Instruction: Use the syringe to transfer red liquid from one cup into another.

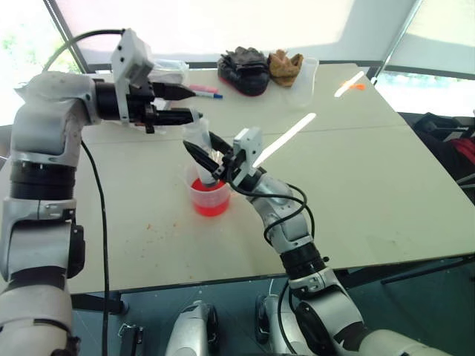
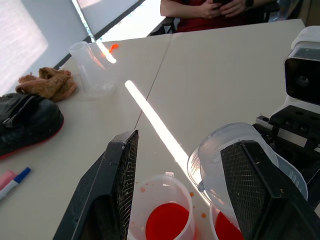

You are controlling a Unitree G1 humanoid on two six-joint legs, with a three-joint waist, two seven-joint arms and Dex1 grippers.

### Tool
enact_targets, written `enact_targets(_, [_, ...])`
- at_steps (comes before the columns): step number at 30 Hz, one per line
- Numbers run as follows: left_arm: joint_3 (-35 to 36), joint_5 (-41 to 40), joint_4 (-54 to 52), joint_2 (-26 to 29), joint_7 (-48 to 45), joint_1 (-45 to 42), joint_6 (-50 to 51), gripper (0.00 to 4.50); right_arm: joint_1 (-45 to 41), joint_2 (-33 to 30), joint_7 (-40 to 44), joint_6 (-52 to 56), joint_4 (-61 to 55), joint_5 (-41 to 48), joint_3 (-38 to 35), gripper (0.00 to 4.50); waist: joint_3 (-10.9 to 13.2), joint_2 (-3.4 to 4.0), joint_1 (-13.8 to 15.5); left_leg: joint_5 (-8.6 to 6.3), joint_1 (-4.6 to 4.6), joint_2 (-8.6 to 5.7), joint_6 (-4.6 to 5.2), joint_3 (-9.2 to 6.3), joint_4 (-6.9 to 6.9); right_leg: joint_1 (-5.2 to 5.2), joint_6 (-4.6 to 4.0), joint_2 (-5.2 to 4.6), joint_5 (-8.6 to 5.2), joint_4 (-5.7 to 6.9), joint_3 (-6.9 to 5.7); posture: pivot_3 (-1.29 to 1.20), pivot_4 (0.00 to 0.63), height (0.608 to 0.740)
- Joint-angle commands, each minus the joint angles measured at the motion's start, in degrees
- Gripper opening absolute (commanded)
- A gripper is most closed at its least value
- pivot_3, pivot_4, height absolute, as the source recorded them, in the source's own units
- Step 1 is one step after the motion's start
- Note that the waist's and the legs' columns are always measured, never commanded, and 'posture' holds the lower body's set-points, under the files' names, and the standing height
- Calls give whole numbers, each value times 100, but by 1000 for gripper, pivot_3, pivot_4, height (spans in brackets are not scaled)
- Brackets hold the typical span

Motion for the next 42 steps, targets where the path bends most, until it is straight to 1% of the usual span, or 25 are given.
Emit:
enact_targets(1, [123,-256,-411,-2,-18,-11,226,2585,-38,146,87,-304,-30,-245,430,1476,0,0,0,0,0,0,0,0,0,0,0,0,0,0,0,0,150,740])
enact_targets(8, [126,-356,-707,127,-105,176,556,2585,-3,193,50,-515,173,-389,498,1476,0,0,-7,0,3,0,-1,-1,0,1,0,1,0,2,0,0,150,740])
enact_targets(11, [178,-352,-714,101,-27,181,549,2585,86,194,64,-571,206,-442,567,1476,0,0,-6,0,5,0,-1,-1,0,3,0,0,0,2,0,0,150,740])
enact_targets(15, [274,-288,-529,1,166,36,384,2585,258,198,163,-568,206,-500,772,1476,-1,-1,-5,0,10,0,-1,-1,0,9,0,0,-1,1,0,0,150,740])
enact_targets(19, [345,-337,-456,-66,248,-75,423,2585,444,218,302,-481,36,-464,967,1476,-2,-2,-5,0,14,0,-1,-2,0,12,0,0,-1,2,0,0,150,740])
enact_targets(24, [476,-469,-422,-131,340,-245,569,2585,458,236,304,-379,5,-436,945,1476,-1,-2,-6,0,13,0,-1,-3,1,11,0,1,-1,2,0,0,150,740])
enact_targets(42, [824,-644,12,-222,631,-700,592,2585,457,230,339,-309,28,-354,1039,1476,-1,-2,-5,0,12,0,-1,-3,1,10,0,1,-1,2,0,0,150,740])
